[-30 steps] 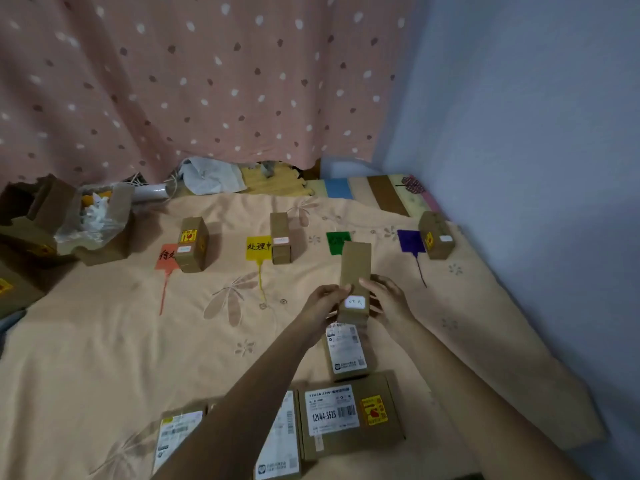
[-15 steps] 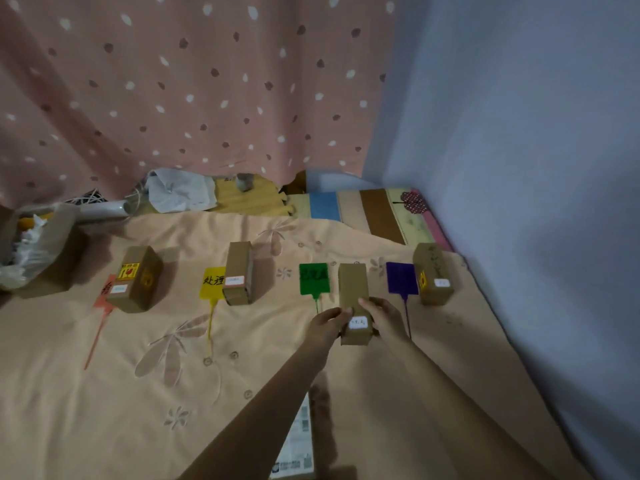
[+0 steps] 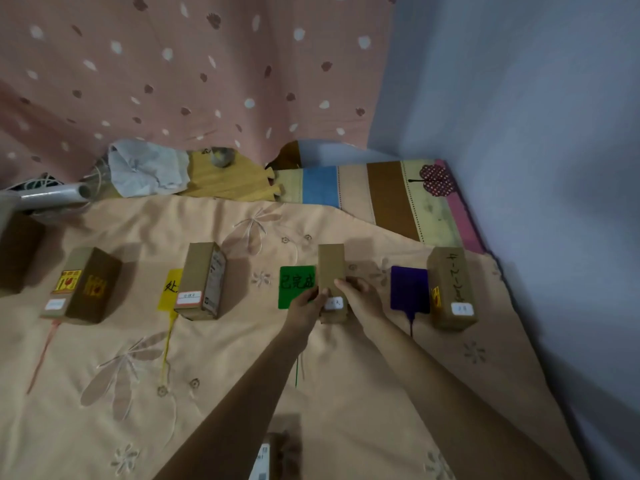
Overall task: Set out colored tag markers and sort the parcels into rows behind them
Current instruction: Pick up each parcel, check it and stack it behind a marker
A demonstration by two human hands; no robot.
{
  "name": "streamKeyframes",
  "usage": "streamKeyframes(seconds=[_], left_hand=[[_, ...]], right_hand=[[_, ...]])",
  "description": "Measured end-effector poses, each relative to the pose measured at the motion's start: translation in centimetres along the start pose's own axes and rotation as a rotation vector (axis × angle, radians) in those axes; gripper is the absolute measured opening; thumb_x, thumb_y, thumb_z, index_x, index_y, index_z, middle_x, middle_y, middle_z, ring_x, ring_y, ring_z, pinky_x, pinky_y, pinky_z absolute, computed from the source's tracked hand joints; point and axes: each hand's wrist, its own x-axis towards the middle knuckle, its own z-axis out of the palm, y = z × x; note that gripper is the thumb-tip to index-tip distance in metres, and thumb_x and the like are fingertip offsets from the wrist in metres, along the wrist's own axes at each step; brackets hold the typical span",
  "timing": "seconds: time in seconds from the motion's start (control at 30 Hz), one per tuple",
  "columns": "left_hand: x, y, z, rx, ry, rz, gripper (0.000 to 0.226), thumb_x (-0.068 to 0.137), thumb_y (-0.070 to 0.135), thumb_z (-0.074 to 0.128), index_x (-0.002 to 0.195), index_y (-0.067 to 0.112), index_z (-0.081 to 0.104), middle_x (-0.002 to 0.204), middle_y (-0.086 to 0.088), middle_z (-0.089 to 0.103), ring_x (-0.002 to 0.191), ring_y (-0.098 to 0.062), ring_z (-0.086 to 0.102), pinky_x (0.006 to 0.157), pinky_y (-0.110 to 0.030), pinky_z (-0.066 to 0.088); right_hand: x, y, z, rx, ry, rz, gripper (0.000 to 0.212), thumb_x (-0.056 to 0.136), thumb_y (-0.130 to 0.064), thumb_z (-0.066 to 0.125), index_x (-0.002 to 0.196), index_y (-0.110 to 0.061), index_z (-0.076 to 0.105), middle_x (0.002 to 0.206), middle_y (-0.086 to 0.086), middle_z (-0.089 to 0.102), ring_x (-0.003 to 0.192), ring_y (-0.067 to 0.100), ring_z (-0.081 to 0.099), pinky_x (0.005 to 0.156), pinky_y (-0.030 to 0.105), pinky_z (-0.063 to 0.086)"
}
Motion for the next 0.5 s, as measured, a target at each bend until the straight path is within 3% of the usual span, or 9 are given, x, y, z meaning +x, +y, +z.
streamKeyframes(seconds=[0.07, 0.17, 0.27, 0.37, 0.5], left_hand=[[0.7, -0.4, -0.1, 0.016, 0.014, -0.013, 0.029, 0.094, 0.023, 0.059, 0.114, 0.003, 0.067, 0.092, -0.006, 0.071, 0.08, -0.014, 0.069, 0.072, -0.028, 0.056], [1.3, -0.3, -0.1, 0.046, 0.044, -0.016, 0.024, 0.095, 0.023, 0.056, 0.11, 0.006, 0.067, 0.076, 0.0, 0.065, 0.053, 0.001, 0.061, 0.048, -0.013, 0.044], [1.7, 0.1, -0.4, 0.085, 0.04, -0.004, 0.027, 0.094, 0.027, 0.058, 0.11, 0.007, 0.068, 0.081, -0.002, 0.069, 0.066, -0.014, 0.063, 0.058, -0.023, 0.048], [1.4, 0.4, -0.8, 0.078, 0.055, -0.003, 0.036, 0.09, 0.029, 0.064, 0.116, 0.005, 0.067, 0.093, -0.007, 0.071, 0.085, -0.024, 0.066, 0.076, -0.037, 0.051], [-0.3, 1.5, -1.2, 0.089, 0.093, 0.003, 0.032, 0.09, 0.026, 0.063, 0.115, 0.006, 0.062, 0.098, -0.003, 0.065, 0.084, -0.014, 0.061, 0.07, -0.024, 0.046]], right_hand=[[0.6, 0.1, 0.4, -0.033, 0.009, 0.001, 0.03, 0.083, -0.044, 0.069, 0.106, -0.026, 0.066, 0.098, -0.002, 0.072, 0.094, 0.019, 0.068, 0.092, 0.042, 0.055], [1.2, -0.2, 0.7, -0.084, 0.005, -0.017, 0.022, 0.085, -0.047, 0.066, 0.099, -0.03, 0.064, 0.095, -0.003, 0.07, 0.095, 0.02, 0.067, 0.094, 0.041, 0.052], [1.2, -0.4, 0.8, -0.077, 0.01, -0.018, 0.025, 0.084, -0.048, 0.066, 0.101, -0.03, 0.065, 0.105, 0.0, 0.072, 0.098, 0.021, 0.067, 0.096, 0.043, 0.052], [0.5, -0.4, 0.9, -0.049, -0.003, -0.011, 0.038, 0.085, -0.047, 0.066, 0.115, -0.024, 0.064, 0.112, 0.0, 0.071, 0.095, 0.015, 0.064, 0.088, 0.033, 0.052], [-1.0, -1.3, 0.2, -0.053, 0.017, -0.028, 0.035, 0.09, -0.046, 0.062, 0.116, -0.022, 0.06, 0.116, 0.0, 0.065, 0.088, 0.01, 0.056, 0.078, 0.025, 0.04]])
